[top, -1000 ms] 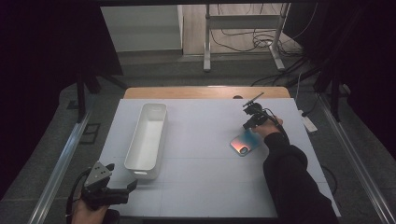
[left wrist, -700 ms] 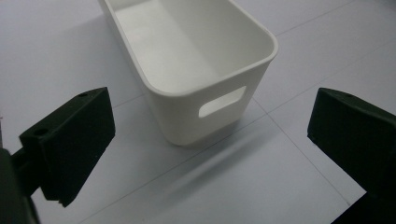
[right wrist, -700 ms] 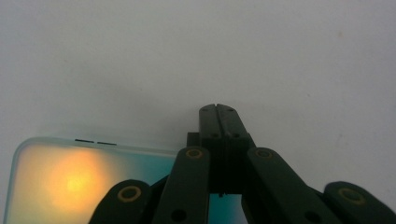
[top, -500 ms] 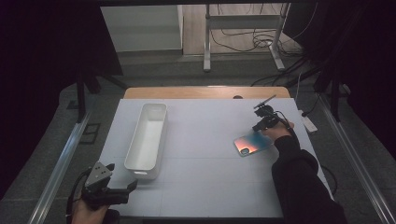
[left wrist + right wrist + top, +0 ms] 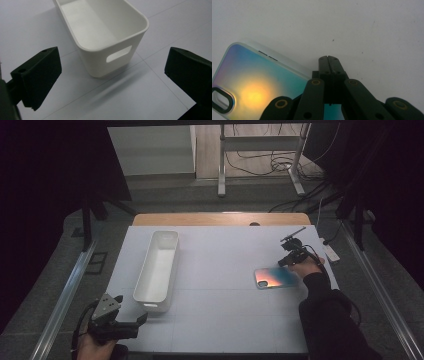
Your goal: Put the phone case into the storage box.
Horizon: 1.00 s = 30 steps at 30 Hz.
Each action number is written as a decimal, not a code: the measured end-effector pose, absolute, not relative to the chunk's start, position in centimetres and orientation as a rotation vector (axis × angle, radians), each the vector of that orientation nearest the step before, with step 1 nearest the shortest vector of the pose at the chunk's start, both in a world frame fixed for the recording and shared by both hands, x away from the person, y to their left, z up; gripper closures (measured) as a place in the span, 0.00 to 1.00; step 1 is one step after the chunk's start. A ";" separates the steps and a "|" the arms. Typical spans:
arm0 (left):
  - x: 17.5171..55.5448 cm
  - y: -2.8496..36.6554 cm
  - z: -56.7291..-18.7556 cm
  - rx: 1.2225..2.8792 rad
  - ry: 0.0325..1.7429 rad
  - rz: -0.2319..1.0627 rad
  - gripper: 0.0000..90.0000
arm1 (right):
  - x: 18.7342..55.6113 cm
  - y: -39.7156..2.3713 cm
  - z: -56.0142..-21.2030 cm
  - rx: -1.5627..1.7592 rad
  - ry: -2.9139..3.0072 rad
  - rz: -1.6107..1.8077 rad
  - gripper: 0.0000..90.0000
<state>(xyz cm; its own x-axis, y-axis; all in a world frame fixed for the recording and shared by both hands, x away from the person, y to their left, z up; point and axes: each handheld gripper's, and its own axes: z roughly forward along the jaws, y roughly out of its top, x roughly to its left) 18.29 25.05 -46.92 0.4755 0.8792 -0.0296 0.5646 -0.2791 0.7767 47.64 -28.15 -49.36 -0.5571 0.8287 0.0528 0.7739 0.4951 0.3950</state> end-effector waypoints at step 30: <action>18.3 24.9 -46.9 1.987 1.189 0.542 0.02 | 42.3 -32.5 -49.2 1.448 2.582 0.596 0.99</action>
